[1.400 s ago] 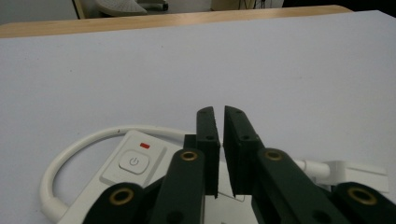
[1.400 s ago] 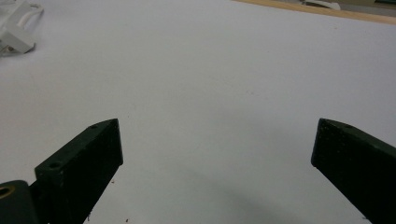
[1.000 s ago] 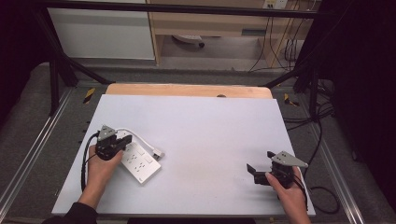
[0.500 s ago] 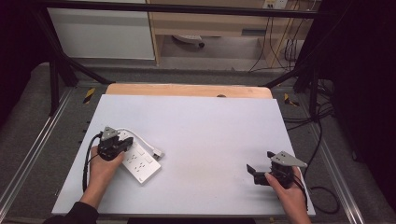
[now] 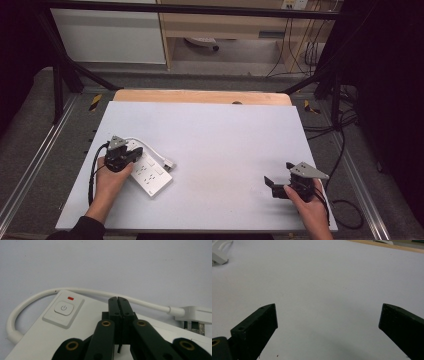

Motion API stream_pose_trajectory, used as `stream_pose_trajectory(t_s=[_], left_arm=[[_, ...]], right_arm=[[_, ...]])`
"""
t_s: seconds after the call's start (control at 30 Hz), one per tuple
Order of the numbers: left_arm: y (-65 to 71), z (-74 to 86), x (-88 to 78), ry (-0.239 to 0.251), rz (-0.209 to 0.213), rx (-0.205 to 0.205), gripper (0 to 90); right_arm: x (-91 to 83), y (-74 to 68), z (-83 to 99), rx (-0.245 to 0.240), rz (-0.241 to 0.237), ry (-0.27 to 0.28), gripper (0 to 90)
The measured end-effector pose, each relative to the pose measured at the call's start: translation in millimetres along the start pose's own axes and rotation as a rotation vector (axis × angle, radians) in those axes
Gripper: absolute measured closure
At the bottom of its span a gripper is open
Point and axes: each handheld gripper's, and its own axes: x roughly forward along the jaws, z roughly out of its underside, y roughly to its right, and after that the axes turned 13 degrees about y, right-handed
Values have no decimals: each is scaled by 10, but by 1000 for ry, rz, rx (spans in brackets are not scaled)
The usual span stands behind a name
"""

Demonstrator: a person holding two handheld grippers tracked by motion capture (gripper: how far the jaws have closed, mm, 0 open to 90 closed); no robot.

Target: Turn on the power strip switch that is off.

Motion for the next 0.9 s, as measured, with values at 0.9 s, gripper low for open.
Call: stream_pose_trajectory(t_s=[0.9], left_arm=[[-21,-3,7,7,-8,-6,900]], right_arm=[[-3,3,0,4,0,-2,26]])
